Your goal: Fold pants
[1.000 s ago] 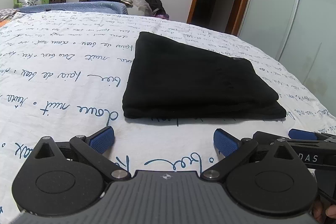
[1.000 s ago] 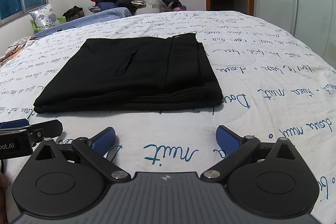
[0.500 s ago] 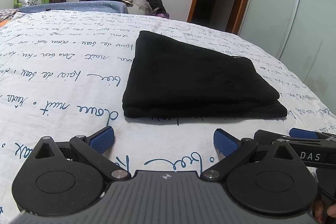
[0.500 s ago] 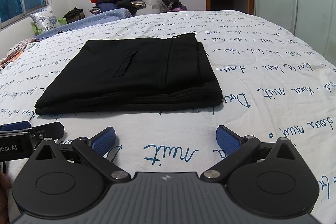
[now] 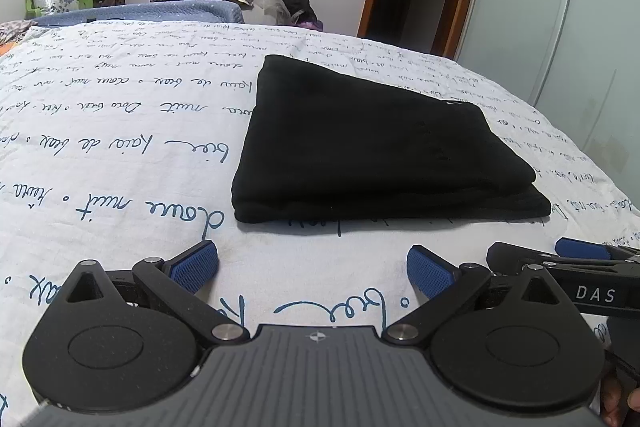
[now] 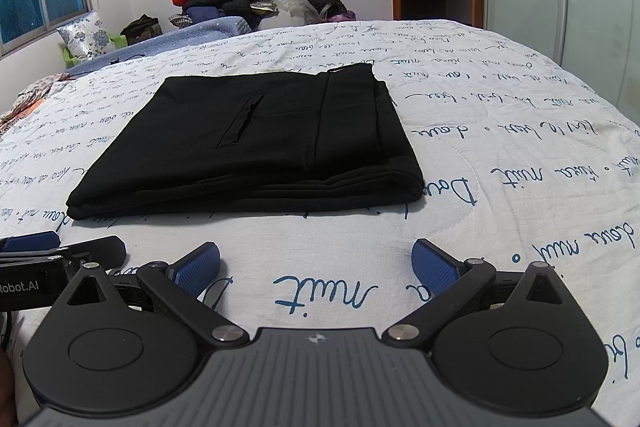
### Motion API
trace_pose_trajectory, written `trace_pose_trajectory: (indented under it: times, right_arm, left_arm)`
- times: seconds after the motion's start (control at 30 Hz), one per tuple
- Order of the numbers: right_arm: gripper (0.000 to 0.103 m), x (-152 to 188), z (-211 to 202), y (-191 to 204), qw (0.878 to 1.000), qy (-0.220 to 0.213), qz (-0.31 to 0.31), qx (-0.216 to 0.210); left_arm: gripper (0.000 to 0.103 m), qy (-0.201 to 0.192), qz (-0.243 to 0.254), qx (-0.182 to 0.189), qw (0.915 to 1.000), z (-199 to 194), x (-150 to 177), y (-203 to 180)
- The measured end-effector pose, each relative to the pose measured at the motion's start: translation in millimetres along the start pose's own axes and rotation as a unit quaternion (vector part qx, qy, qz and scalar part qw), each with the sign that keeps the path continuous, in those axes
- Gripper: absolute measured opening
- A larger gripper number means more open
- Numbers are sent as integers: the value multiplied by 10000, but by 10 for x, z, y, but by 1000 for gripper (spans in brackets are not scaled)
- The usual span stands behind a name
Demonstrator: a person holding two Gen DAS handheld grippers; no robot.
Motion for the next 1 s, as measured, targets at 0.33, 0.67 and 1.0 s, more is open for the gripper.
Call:
trace_pose_trajectory:
  times: [0.33,0.67,1.0]
  right_arm:
    - [103,0,-1,-3,10000,-1,4,-3]
    - [103,1,-13,1,10000,-17,30,-23]
    - [103,7,-21,0,10000,-22,41,-30]
  left_arm:
    - [102,1,-5,3,10000,3,-2,1]
    - [102,3,-1,-2,10000,5,-3,2]
    - [102,2,-3,1,10000,6,-3,2]
Point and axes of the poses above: each gripper's, at about its wrist camera, not at the fingertips, and z roughly the way its jaws point, y to its left, x to its underside, the point moved 3 cm from there along z, roughly the way its jaws point, and after that the axes turned 5 degrees about x, right-handed, at the moved point
